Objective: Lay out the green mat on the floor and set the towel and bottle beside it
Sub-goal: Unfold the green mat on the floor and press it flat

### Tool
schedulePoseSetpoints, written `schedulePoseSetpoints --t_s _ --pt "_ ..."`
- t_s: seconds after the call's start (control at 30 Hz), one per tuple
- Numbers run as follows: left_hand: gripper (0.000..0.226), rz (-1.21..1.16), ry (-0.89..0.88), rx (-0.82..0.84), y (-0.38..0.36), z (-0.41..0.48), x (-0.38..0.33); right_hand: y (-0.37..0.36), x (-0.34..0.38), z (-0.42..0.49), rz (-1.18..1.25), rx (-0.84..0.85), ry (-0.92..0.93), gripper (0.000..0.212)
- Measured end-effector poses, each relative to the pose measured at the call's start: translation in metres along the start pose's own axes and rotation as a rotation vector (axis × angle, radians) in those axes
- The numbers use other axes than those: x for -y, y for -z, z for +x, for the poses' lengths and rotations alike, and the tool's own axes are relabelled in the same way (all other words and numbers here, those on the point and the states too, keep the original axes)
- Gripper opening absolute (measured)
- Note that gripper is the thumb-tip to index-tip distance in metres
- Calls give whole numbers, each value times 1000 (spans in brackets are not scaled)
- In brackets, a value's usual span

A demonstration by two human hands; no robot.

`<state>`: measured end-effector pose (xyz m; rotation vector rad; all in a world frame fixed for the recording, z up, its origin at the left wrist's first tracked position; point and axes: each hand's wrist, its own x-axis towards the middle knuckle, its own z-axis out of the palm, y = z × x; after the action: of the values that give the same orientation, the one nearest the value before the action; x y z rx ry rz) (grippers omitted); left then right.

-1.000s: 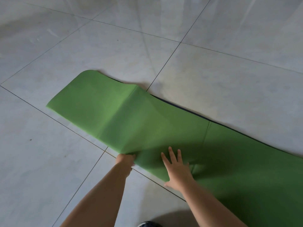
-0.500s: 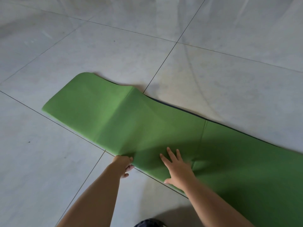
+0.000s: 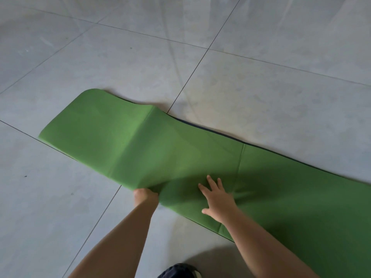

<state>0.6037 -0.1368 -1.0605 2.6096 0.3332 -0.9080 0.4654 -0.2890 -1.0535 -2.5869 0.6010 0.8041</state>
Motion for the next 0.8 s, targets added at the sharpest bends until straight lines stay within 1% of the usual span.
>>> schedulePoseSetpoints --t_s 0.07,0.13,0.17,0.2,0.27,0.33,0.37,0.43,0.53,0.63,0.8 --pt "56 215 -20 -89 -4 -8 -8 1 -8 -2 8 -13 -22 80" --pt "70 327 -36 -108 -10 -20 -18 2 -20 -7 15 -26 -52 79" --pt "77 406 -77 -98 -14 -26 -23 2 -27 -10 20 -35 -69 78" --pt "84 502 -152 -86 -21 -33 -28 1 -35 -13 26 -43 -87 78" --pt "94 672 -405 -36 -38 -48 -38 0 -54 -21 30 -53 -122 78" --pt "103 764 -664 61 -59 -67 -49 -2 -74 -31 44 -50 -171 79" --pt "107 805 -763 116 -71 -77 -55 -3 -83 -36 67 -44 -204 80" --pt "111 904 -927 229 -95 -98 -63 -6 -103 -51 128 -27 -289 81" --pt "110 1029 -1119 325 -123 -125 -73 -12 -134 -77 218 -9 -404 80" --pt "109 1133 -1192 349 -139 -142 -81 -20 -164 -104 275 28 -477 77" --pt "106 1255 -1191 334 -151 -156 -96 -35 -203 -146 328 60 -613 65"
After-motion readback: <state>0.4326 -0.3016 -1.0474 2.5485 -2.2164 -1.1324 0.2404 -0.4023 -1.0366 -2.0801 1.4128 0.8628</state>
